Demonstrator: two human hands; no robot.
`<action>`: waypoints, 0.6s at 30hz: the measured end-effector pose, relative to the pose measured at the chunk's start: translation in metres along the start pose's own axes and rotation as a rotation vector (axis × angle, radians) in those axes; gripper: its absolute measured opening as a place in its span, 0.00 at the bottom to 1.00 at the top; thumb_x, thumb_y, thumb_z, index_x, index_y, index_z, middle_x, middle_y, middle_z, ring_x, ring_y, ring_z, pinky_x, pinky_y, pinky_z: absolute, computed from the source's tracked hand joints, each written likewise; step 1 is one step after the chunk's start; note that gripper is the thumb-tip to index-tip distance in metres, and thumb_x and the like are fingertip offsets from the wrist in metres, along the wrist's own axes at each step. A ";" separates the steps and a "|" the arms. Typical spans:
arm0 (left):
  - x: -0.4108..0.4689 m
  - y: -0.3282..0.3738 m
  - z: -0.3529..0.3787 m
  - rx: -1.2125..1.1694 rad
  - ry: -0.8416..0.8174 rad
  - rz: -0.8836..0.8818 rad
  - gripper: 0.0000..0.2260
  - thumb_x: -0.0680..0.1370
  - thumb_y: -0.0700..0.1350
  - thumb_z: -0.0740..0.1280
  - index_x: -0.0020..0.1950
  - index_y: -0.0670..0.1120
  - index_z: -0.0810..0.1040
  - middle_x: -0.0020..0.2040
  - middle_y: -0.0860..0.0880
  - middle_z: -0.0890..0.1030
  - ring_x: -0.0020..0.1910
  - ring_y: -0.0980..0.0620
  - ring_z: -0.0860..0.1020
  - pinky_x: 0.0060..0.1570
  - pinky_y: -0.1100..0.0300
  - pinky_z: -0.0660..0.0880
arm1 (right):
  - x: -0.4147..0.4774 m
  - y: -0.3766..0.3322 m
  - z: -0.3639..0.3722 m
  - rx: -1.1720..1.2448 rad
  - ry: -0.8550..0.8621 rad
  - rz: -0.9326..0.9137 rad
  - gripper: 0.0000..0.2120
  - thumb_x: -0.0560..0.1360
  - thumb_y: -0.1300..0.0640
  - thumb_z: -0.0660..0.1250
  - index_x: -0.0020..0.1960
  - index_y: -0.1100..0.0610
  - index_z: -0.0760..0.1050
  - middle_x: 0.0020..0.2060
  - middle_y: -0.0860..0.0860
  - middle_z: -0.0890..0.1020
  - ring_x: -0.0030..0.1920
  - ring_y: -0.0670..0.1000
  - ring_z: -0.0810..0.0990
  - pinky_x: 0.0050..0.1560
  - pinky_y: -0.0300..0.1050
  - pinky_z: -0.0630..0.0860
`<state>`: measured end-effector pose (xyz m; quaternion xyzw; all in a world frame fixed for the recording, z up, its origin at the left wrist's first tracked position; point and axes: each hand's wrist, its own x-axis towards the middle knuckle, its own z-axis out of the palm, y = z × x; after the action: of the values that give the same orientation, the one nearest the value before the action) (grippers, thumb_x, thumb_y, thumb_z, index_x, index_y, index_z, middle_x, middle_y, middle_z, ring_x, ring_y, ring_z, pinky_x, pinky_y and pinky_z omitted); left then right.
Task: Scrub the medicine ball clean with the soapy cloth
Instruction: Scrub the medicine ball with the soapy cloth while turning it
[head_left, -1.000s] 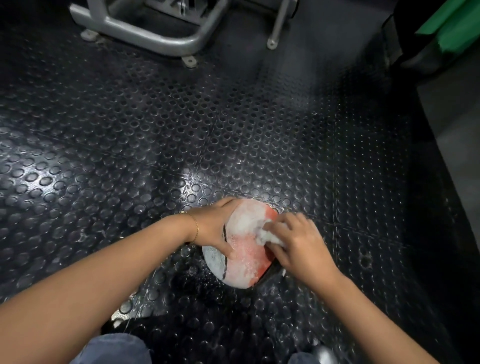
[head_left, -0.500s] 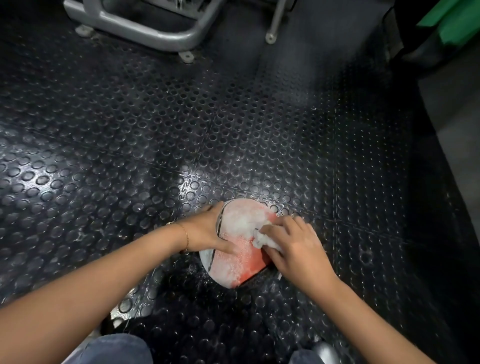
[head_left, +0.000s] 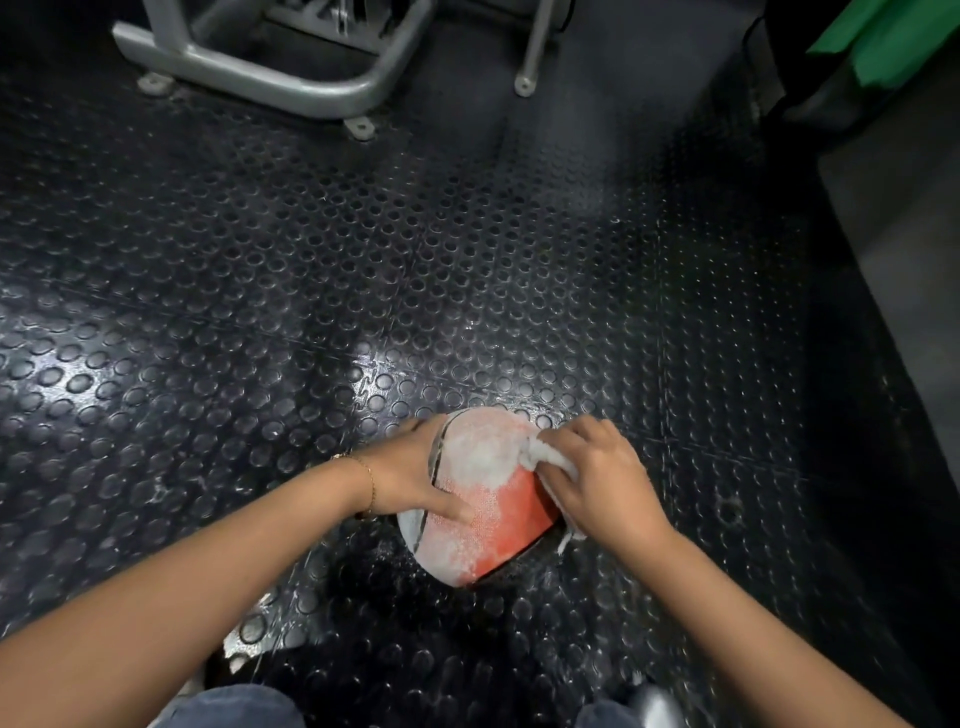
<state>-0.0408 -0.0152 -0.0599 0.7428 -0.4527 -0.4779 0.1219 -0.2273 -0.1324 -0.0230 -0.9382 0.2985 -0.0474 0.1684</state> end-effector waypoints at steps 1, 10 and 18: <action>0.000 -0.002 -0.001 -0.013 -0.003 0.006 0.54 0.62 0.61 0.76 0.77 0.52 0.46 0.76 0.50 0.56 0.73 0.50 0.57 0.73 0.50 0.57 | -0.003 -0.004 0.001 -0.015 -0.007 -0.044 0.11 0.71 0.56 0.68 0.53 0.53 0.79 0.45 0.48 0.76 0.45 0.45 0.69 0.49 0.41 0.67; -0.007 -0.003 -0.005 0.015 -0.060 0.036 0.54 0.65 0.57 0.76 0.77 0.53 0.40 0.77 0.52 0.47 0.75 0.51 0.51 0.74 0.53 0.53 | -0.007 -0.008 0.004 -0.004 0.002 -0.042 0.10 0.71 0.57 0.69 0.52 0.54 0.79 0.43 0.48 0.76 0.44 0.46 0.70 0.46 0.40 0.67; -0.004 0.004 -0.003 0.021 -0.041 -0.016 0.60 0.55 0.68 0.73 0.77 0.51 0.44 0.77 0.52 0.50 0.75 0.50 0.53 0.72 0.51 0.59 | -0.009 -0.024 0.012 0.019 -0.010 -0.139 0.12 0.67 0.56 0.72 0.51 0.54 0.79 0.41 0.49 0.77 0.42 0.48 0.73 0.45 0.42 0.70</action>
<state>-0.0409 -0.0146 -0.0535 0.7375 -0.4542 -0.4895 0.1011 -0.2187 -0.1053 -0.0261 -0.9553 0.2313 -0.0573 0.1751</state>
